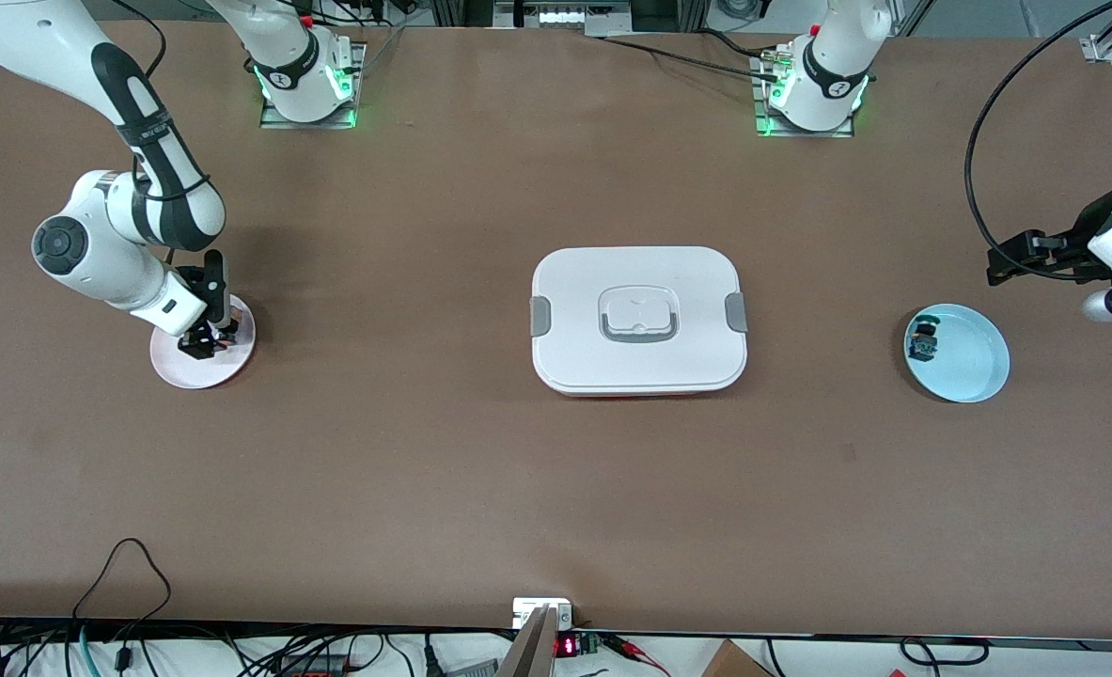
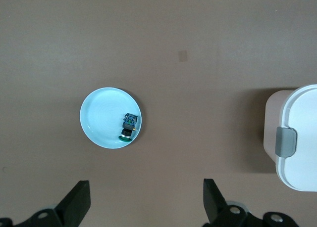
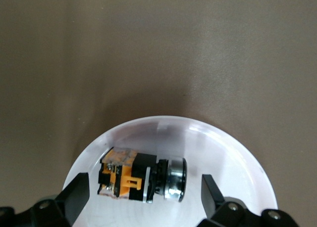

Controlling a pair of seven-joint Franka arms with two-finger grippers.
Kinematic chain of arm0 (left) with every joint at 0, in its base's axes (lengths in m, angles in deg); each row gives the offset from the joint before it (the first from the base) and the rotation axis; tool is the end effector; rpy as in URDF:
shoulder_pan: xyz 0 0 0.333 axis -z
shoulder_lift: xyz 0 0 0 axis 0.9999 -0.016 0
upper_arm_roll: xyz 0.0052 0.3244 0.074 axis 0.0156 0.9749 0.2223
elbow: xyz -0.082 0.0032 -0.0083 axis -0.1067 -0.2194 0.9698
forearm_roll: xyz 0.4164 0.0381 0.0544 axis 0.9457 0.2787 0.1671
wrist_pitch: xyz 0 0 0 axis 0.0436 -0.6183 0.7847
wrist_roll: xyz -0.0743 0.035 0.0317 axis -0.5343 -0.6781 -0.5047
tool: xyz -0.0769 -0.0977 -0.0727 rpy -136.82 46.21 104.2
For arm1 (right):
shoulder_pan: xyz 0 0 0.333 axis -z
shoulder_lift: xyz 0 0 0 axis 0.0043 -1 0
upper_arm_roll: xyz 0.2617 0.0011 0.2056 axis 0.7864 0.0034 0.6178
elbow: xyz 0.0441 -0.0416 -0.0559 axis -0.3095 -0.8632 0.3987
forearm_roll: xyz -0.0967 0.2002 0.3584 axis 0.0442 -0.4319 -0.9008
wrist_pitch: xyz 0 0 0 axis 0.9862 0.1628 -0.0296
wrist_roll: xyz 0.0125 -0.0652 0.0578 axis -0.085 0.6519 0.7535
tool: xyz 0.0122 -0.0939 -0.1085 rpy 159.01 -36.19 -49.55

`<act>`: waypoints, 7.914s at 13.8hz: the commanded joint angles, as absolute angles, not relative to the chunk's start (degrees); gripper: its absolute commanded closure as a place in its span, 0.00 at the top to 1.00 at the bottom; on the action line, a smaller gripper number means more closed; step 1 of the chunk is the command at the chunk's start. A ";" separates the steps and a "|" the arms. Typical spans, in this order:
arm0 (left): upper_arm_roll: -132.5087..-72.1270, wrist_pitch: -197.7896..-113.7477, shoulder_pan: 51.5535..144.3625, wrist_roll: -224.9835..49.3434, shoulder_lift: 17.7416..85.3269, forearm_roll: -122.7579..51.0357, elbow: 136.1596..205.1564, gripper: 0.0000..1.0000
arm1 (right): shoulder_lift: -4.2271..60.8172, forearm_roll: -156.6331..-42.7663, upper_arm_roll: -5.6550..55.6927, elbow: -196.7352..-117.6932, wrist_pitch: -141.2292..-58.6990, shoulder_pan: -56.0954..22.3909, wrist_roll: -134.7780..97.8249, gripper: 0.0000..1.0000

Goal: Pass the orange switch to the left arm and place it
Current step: 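Lower the right gripper and close it on the orange switch, then lift the orange switch with the right gripper and carry it over the box, then hold the switch above the box while the left gripper reaches toward it, then grasp the orange switch with the left gripper and open the right gripper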

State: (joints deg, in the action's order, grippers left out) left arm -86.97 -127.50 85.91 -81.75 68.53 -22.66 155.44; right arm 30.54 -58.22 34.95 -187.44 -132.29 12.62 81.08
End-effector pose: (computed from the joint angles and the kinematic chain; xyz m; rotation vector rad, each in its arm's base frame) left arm 0.6255 0.0158 0.5610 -3.0734 -0.0165 0.1155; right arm 0.5511 -0.0743 0.1475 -1.9934 -2.3895 0.0539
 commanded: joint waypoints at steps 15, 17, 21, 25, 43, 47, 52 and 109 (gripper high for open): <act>-87.16 -126.23 85.74 -81.81 67.58 -21.42 153.56 1.00 | 28.56 -58.64 35.48 -186.96 -135.87 12.03 82.14 0.00; -87.16 -126.14 85.74 -81.90 67.49 -21.42 153.56 1.00 | 30.30 -58.63 35.56 -185.81 -134.21 11.06 83.28 0.00; -87.16 -126.15 85.74 -81.81 67.49 -21.59 153.56 1.00 | 32.50 -58.90 36.96 -174.33 -108.96 9.82 83.89 0.00; -87.24 -126.15 85.92 -81.81 66.79 -21.77 153.30 1.00 | 33.39 -71.16 43.20 -164.91 -91.17 9.83 83.72 0.00; -87.51 -118.50 85.31 -81.46 67.14 -21.94 153.39 1.00 | 31.10 -145.70 50.42 -160.59 -93.05 -6.16 84.51 0.00; -87.68 -116.66 89.26 -81.72 63.97 -22.38 153.65 1.00 | 30.93 -151.44 50.51 -159.09 -95.78 -9.50 84.42 0.00; -87.16 -112.96 88.12 -81.55 63.71 -33.87 153.83 1.00 | 30.84 -158.72 50.51 -158.12 -102.81 -14.95 85.04 0.00; -104.65 -132.74 86.98 -63.44 61.60 -105.79 177.47 0.29 | 26.71 -172.63 50.42 -158.74 -103.17 -20.06 98.92 0.00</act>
State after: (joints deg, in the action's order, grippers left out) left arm -104.49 -132.25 87.66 -64.75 59.84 -104.73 175.59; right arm 26.67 -171.75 50.54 -158.88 -102.99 -19.62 98.07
